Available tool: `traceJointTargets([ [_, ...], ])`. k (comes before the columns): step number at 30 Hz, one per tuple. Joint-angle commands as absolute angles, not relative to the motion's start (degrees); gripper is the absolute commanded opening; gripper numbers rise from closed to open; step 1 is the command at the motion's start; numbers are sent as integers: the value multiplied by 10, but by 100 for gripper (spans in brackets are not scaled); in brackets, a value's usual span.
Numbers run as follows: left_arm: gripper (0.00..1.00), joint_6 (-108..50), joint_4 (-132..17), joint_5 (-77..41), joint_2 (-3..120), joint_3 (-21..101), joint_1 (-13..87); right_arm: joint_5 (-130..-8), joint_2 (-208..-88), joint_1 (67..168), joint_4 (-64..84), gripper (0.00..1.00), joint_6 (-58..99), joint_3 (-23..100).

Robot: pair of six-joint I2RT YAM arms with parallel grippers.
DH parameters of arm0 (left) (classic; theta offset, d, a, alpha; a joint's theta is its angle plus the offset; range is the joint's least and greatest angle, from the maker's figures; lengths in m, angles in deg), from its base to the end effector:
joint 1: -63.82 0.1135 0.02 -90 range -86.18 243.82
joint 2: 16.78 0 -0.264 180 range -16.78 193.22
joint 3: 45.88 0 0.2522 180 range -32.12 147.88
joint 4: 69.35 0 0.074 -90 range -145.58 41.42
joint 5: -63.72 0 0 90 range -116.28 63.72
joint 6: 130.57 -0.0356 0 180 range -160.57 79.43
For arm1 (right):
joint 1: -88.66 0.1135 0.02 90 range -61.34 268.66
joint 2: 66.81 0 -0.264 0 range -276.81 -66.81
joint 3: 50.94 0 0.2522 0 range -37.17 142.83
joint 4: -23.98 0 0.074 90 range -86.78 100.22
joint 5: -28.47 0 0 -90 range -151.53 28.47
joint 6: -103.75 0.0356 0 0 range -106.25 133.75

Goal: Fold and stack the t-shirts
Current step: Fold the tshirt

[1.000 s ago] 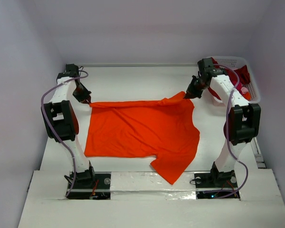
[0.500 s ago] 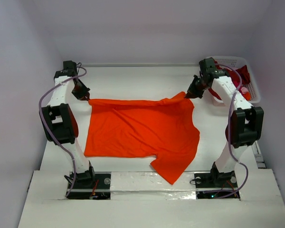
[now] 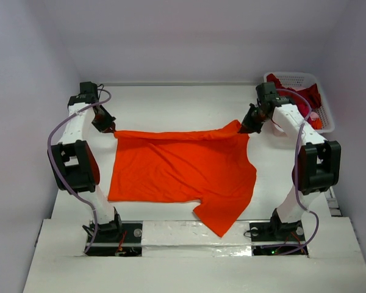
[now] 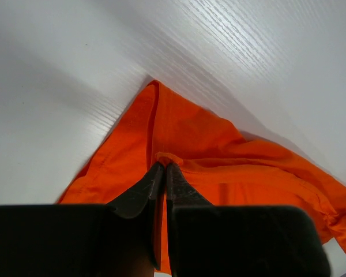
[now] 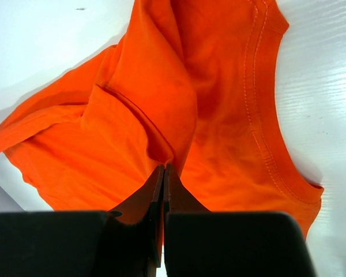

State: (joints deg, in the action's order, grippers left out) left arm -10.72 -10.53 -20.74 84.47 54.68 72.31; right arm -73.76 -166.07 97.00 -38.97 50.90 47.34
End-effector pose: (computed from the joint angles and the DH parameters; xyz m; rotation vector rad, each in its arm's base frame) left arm 0.3756 0.0526 0.2751 -0.8291 2.4904 -0.2573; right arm 0.3575 0.0600 0.2720 0.6197 2.6877 0.5192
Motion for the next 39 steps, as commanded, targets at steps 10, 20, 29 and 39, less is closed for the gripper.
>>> traceJointTargets([
  [10,0,-117,-98,-204,781,530,728,-708,-1617,975,-369,0,509,457],
  [20,0,-121,-87,-207,769,526,728,-705,-1596,975,-365,0,523,432],
  [29,0,-119,-96,-217,764,499,728,-697,-1572,975,-359,0,526,387],
  [39,0,-118,-95,-222,761,490,728,-688,-1556,975,-358,0,526,366],
])
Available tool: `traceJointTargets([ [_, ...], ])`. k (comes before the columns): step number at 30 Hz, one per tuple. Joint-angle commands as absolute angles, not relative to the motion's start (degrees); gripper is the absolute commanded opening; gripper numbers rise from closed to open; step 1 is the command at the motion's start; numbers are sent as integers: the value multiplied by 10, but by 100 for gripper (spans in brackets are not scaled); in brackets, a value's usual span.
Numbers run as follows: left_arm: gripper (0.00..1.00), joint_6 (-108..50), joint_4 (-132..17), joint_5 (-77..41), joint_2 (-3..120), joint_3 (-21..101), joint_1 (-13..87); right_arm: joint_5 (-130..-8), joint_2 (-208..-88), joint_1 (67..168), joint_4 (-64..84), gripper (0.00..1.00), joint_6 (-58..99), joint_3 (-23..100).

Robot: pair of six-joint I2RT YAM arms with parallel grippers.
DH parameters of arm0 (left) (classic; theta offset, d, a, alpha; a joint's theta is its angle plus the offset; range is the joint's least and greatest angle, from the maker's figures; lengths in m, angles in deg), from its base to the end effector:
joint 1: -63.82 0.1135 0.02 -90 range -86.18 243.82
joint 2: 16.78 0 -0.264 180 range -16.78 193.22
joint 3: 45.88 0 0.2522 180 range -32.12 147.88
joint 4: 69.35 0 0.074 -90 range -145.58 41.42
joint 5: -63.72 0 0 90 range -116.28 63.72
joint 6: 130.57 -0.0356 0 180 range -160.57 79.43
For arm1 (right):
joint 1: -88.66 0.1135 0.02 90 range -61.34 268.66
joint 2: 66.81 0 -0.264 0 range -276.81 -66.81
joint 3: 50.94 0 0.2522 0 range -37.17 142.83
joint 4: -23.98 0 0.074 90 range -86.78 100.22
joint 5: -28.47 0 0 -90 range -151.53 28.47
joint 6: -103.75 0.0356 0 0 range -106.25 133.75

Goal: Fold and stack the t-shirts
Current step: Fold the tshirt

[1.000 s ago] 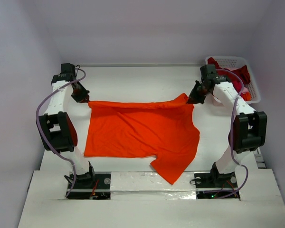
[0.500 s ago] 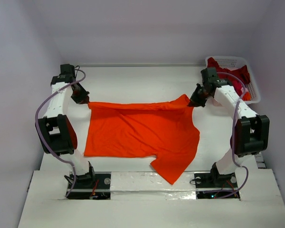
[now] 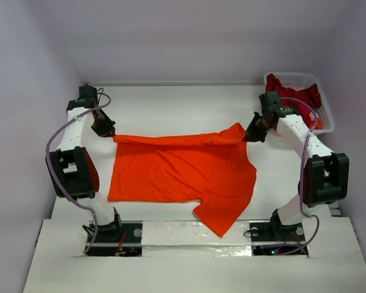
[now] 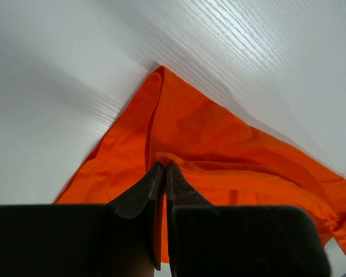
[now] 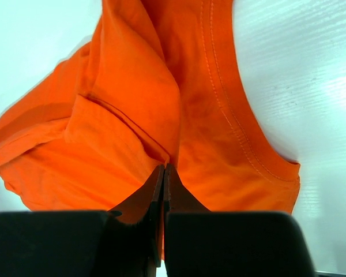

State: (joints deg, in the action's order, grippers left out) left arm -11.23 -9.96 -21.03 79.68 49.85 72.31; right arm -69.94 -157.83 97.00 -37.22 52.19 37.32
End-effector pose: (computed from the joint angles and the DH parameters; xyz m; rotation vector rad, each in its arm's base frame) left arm 0.3530 0.0494 0.2777 -0.8235 2.5025 -0.2460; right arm 0.3204 0.0522 0.2672 0.6687 2.6668 0.4378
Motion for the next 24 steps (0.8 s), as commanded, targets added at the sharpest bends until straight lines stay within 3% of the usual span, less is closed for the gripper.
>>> traceJointTargets([
  [1,0,-118,-95,-223,761,488,728,-689,-1556,975,-358,0,526,361],
  [24,0,-114,-111,-214,758,433,728,-692,-1531,975,-356,0,530,311],
])
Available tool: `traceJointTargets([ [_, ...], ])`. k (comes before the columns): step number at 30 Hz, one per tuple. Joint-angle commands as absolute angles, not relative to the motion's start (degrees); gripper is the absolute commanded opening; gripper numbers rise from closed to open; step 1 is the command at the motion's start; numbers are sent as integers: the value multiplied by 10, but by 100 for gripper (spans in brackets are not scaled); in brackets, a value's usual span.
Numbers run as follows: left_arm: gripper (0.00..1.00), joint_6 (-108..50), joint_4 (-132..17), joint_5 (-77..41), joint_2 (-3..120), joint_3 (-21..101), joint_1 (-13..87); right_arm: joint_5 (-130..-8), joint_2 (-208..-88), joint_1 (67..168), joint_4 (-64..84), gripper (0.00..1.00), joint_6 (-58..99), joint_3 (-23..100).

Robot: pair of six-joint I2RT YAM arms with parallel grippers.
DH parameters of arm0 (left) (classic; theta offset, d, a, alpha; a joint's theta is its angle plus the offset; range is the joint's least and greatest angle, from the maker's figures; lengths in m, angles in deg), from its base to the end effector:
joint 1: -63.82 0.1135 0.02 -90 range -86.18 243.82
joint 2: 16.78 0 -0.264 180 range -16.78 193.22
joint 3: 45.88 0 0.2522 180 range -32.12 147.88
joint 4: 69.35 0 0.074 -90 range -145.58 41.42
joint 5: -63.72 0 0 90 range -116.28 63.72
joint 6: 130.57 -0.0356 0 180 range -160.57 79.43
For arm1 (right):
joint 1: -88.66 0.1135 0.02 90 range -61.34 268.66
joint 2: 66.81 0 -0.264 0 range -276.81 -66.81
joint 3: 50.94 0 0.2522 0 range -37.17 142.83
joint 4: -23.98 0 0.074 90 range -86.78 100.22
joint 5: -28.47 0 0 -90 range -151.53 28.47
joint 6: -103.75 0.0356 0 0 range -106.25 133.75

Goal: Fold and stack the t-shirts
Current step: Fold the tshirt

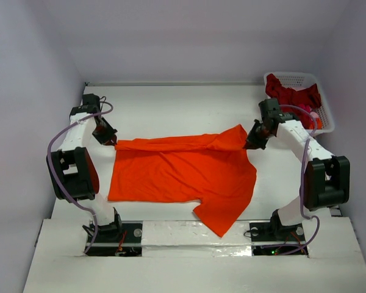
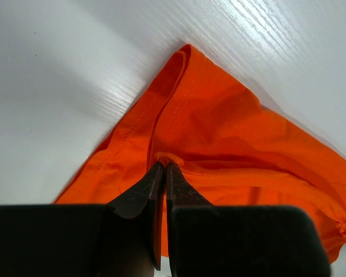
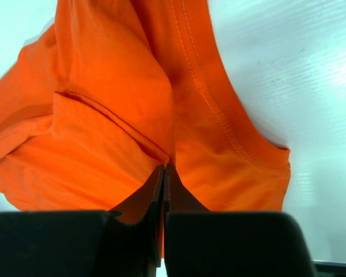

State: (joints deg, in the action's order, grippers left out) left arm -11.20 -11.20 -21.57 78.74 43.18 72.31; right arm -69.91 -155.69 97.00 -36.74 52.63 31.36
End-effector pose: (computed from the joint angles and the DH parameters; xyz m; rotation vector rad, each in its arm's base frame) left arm 0.3396 0.0477 0.2490 -0.8561 2.5736 -0.2204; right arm 0.3035 0.0497 0.2478 0.6996 2.7192 0.4142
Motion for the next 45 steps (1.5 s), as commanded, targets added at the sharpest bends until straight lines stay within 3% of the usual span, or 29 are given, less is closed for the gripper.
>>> traceJointTargets([
  [1,0,-113,-109,-214,757,438,728,-691,-1528,975,-356,0,529,311],
  [36,5,-124,-113,-234,756,384,728,-698,-1462,980,-344,0,532,200],
  [39,8,-125,-116,-232,756,378,728,-700,-1463,980,-341,0,532,193],
  [43,21,-126,-119,-229,755,370,728,-692,-1461,980,-340,0,534,190],
  [45,40,-126,-119,-228,753,363,733,-687,-1446,980,-340,22,539,188],
])
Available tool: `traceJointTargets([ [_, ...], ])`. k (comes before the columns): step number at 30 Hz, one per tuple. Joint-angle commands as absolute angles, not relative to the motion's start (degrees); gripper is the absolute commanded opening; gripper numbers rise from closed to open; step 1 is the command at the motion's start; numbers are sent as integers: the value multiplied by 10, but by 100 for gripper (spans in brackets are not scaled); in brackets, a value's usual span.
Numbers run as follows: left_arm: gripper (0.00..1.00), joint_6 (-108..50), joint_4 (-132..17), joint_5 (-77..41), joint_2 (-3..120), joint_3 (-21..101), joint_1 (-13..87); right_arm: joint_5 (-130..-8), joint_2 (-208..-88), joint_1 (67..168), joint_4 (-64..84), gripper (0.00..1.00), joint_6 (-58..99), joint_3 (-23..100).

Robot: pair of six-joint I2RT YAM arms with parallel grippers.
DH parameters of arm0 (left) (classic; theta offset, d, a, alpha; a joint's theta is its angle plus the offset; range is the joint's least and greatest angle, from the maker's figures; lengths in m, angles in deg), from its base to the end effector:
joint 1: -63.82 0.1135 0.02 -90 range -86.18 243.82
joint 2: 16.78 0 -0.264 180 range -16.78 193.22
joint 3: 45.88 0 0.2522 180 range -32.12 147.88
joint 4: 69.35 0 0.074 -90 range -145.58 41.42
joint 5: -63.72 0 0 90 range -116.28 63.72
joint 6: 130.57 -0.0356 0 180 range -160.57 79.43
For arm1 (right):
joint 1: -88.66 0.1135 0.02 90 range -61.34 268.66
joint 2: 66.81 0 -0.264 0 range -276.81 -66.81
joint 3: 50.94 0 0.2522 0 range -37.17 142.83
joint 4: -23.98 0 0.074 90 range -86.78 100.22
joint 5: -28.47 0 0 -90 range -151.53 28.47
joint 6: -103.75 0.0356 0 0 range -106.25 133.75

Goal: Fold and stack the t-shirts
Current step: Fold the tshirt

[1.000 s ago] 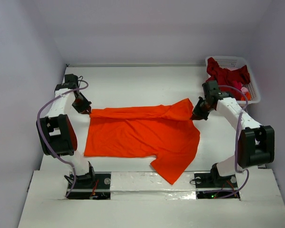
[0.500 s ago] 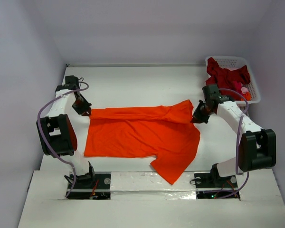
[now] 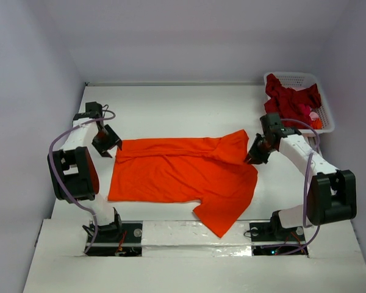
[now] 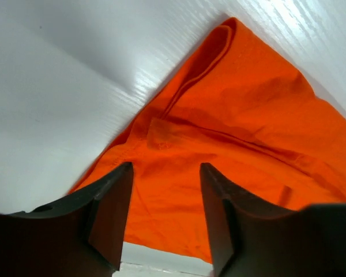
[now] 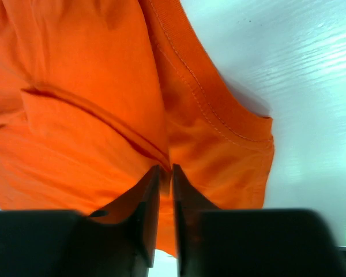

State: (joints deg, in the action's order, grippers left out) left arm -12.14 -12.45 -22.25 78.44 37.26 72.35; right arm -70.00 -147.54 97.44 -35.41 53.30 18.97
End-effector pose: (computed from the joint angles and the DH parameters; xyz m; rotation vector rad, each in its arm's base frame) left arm 0.3266 0.0465 0.2214 -0.8660 2.6485 -0.1859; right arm 0.2583 0.0452 0.2239 0.7232 2.7674 0.3975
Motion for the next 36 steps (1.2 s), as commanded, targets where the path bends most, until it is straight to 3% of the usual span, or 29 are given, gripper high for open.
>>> traceJointTargets([
  [1,48,-126,-118,-229,752,361,733,-680,-1440,980,-341,32,542,187],
  [2,62,-126,-116,-229,748,358,733,-675,-1435,980,-343,41,543,187],
  [3,66,-126,-114,-230,745,358,733,-669,-1425,980,-350,51,548,189],
  [10,62,-123,-104,-243,696,413,733,-622,-1366,980,-365,54,549,222],
  [12,46,-116,-116,-213,702,419,733,-628,-1378,985,-353,42,531,237],
  [13,28,-113,-121,-200,708,417,733,-640,-1407,985,-348,35,522,246],
  [14,19,-110,-136,-186,719,407,733,-642,-1426,985,-347,18,514,270],
  [15,5,-103,-151,-174,724,403,733,-650,-1464,992,-345,10,503,295],
  [16,0,-100,-151,-171,730,400,733,-660,-1464,992,-339,2,496,295],
  [24,0,-82,-227,-142,773,382,661,-689,-1665,1106,-351,0,451,474],
  [36,0,-59,-262,-156,824,393,596,-703,-1806,1212,-343,0,461,583],
])
